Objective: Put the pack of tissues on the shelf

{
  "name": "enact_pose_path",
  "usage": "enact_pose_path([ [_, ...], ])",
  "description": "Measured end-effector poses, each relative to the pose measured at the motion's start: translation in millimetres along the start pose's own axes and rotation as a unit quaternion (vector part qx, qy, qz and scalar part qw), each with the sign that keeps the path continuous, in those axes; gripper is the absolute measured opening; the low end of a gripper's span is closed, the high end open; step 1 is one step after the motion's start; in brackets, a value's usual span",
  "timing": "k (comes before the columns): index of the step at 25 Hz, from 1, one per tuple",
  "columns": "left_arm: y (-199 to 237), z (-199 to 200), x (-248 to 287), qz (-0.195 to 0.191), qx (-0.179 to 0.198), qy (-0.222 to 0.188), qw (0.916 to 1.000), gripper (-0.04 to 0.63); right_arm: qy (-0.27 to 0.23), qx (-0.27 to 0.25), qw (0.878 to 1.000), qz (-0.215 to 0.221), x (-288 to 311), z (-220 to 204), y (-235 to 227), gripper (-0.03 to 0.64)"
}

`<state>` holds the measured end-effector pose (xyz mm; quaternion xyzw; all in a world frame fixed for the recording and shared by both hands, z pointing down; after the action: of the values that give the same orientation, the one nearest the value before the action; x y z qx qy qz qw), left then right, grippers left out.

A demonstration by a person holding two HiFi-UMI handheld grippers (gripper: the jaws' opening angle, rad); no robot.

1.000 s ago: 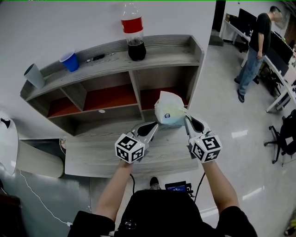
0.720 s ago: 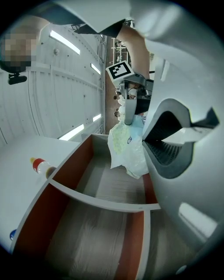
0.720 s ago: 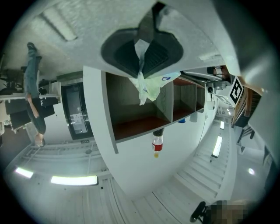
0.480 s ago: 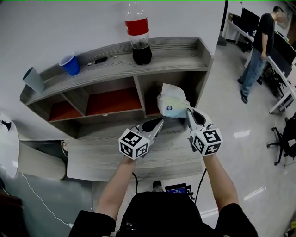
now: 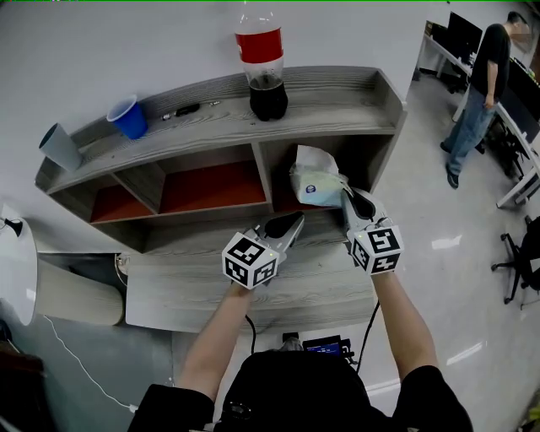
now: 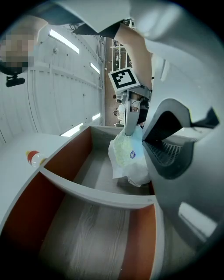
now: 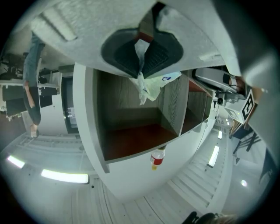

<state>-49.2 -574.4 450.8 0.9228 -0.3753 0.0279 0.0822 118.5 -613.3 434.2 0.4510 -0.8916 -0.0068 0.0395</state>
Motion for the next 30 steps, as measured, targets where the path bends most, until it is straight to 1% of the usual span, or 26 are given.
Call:
enact_pose_path([
  [3,4.2,-1.4,2.9,0.003,0.000,0.002,1.0000,-0.006,0.008,-0.022,1.000,-0.002,9.4,-4.8,-0.7,0.015],
  [8,7.8,-7.8,9.0,0.003,-0.003,0.009,1.0000,-0.006,0.016,-0.037,0.999,-0.002,20.7,-15.5,2.2,0.015],
  [11,8.8,-12.4,12.9,0.002,-0.006,0.012,0.9999,-0.006,0.026,-0.060,0.998,0.001,26.8,-23.0,6.1,0.015],
  [15,11.4,-17.9,17.0,0.005,-0.011,0.017,0.9998,-0.006,0.041,-0.066,0.997,-0.001,31.9,-32.3,6.8,0.017],
  [21,12.8,-25.5,29.6,0.006,-0.016,0.031,0.9994,-0.006,0.053,-0.047,0.997,0.005,34.0,-38.3,5.2,0.025],
  [24,13.6,-30.4,37.0,0.007,-0.020,0.040,0.9990,-0.006,0.056,-0.027,0.998,0.017,33.5,-39.6,5.7,0.049],
  [28,17.0,-34.8,44.4,0.015,-0.026,0.047,0.9985,-0.006,0.063,-0.004,0.997,0.034,31.7,-42.7,7.9,0.114],
  [30,19.7,-35.5,47.4,0.022,-0.034,0.050,0.9980,-0.006,0.070,0.008,0.997,0.036,31.9,-44.5,7.4,0.147],
])
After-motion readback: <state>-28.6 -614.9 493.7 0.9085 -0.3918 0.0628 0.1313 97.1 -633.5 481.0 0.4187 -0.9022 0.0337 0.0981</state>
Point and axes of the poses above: the fingertips, and each gripper's own axes: x forward along the fingers, y to its left, z out of its top, the point moved 6 cm from there along -x, backward along the fingers, and after that the axes turned 7 degrees about z, right-handed, at the moved point
